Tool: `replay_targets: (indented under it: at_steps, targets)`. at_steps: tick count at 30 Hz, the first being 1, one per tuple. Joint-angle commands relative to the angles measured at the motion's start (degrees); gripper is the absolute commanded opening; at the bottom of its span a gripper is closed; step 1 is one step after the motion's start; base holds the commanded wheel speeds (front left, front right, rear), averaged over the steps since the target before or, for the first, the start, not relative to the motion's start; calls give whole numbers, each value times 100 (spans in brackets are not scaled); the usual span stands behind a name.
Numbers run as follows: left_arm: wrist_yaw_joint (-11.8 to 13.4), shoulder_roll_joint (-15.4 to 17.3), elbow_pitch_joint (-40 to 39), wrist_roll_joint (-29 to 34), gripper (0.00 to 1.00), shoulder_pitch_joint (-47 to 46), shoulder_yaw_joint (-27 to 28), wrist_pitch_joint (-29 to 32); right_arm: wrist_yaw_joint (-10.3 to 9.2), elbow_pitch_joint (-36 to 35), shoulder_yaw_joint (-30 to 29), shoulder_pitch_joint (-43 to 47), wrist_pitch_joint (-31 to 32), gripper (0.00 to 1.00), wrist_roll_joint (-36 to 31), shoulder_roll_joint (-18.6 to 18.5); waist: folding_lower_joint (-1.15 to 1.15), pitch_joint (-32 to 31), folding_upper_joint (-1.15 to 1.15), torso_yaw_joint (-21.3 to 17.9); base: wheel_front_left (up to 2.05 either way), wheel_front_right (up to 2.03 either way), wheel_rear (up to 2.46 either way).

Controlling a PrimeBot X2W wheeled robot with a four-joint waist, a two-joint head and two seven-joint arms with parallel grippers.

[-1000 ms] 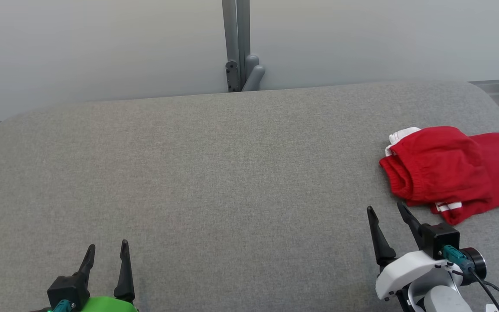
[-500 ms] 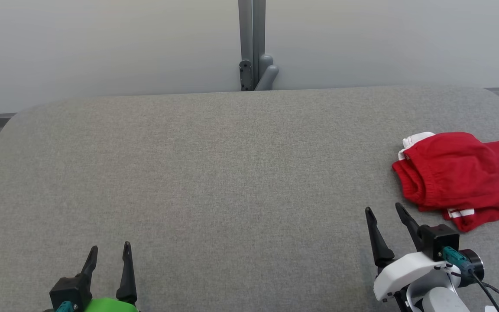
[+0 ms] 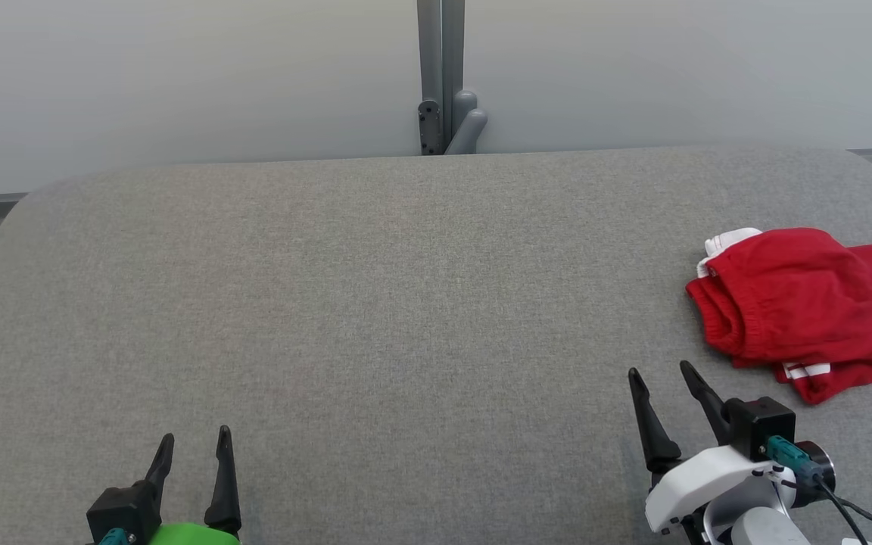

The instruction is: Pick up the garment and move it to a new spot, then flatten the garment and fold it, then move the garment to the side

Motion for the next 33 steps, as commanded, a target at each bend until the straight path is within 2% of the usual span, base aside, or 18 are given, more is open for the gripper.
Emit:
replay_targets:
  at_steps: [1, 11, 12, 16, 25, 33]
  targets:
    - [-13, 18, 4, -28, 100, 47, -5, 4, -6, -3, 12, 47, -11, 100, -18, -18, 0, -1, 0, -3, 0, 0, 0]
    - [-49, 18, 4, -97, 100, 42, -9, 5, -6, 21, 69, 24, -12, 100, 50, -18, 0, 9, 0, -10, 0, 0, 0]
    - [-45, -2, 21, -62, 0, 1, -6, 0, 0, 41, 70, 4, 0, 0, 43, 1, 0, 9, 0, -10, 0, 0, 0]
    - [-46, -31, 204, -135, 0, 12, 21, 38, 1, 183, 59, 86, 36, 0, 128, 22, 0, 10, 0, -12, 0, 0, 0]
    - [-60, -25, 83, -1228, 0, -114, 99, 344, 1, 28, -117, 58, 332, 0, 1250, 17, 0, 21, 0, -24, 0, 0, 0]
    - [-70, -21, -28, -1926, 0, -169, 119, 507, 0, -81, -220, 47, 511, 0, 1962, 14, 0, 28, 0, -33, 0, 0, 0]
